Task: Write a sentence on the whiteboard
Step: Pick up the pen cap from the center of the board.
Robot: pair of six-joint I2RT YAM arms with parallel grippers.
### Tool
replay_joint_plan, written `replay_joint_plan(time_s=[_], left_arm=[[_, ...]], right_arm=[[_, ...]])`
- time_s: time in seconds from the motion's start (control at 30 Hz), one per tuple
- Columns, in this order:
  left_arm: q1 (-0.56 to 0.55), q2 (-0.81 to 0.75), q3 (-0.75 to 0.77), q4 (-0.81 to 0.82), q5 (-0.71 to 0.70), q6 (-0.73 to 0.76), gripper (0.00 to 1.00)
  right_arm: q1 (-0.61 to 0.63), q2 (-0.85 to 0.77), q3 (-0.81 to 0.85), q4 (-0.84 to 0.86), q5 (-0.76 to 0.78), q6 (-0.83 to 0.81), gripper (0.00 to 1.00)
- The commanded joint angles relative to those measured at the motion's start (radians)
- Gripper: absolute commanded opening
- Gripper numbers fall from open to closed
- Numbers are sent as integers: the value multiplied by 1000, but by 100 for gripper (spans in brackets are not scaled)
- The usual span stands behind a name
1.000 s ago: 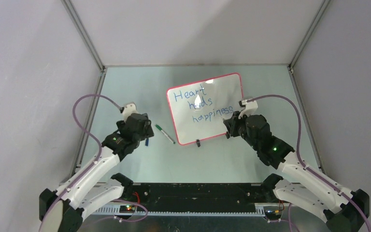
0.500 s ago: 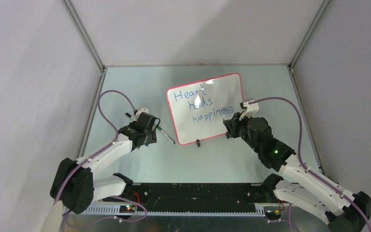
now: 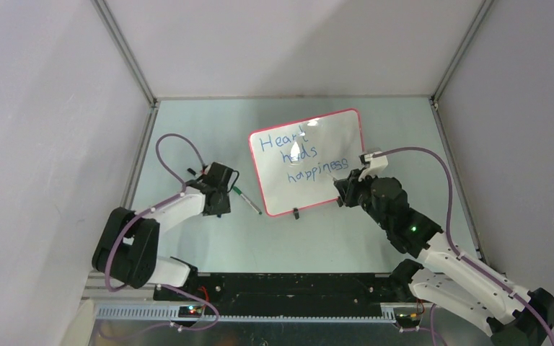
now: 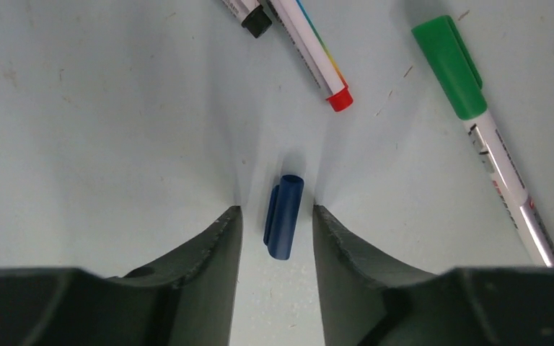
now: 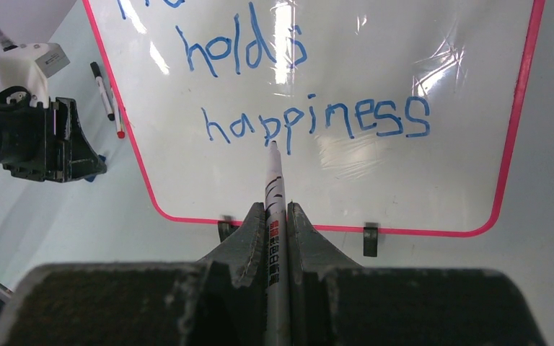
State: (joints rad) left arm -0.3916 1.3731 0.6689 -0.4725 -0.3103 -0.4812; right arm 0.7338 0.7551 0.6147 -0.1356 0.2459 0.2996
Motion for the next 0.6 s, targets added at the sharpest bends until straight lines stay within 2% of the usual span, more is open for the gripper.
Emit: replay_joint_plan(time_s=[0.0,0.03,0.1,0.13,0.17,0.3,0.4,0.53,0.57], left_arm=[[29,44,56,40,43,32,43],[30,53,60,38,48,34,38],[32,83,74,21,60,32,20],[32,91,83,5,60,29,6],[32,89,82,3,61,21,3],[30,-50,29,28,93,-43,0],[31,-278,-19,55,117,-160,0],[30,-518,-83,91,142,-453,0],[29,-585,-113,109,158,-568,0]], right_arm=[[6,-8,-3,53,4,-14,0],[6,-7,-3,53,8,-15,0],[6,-7,-3,52,13,-17,0],[6,-8,-3,50,15,-17,0],[7,-10,-3,50,16,-16,0],[9,-35,-4,42,-27,-8,0],[24,-43,-4,57,-150,-2,0],[101,-42,-4,95,-231,-16,0],[121,-39,-4,102,-232,-18,0]])
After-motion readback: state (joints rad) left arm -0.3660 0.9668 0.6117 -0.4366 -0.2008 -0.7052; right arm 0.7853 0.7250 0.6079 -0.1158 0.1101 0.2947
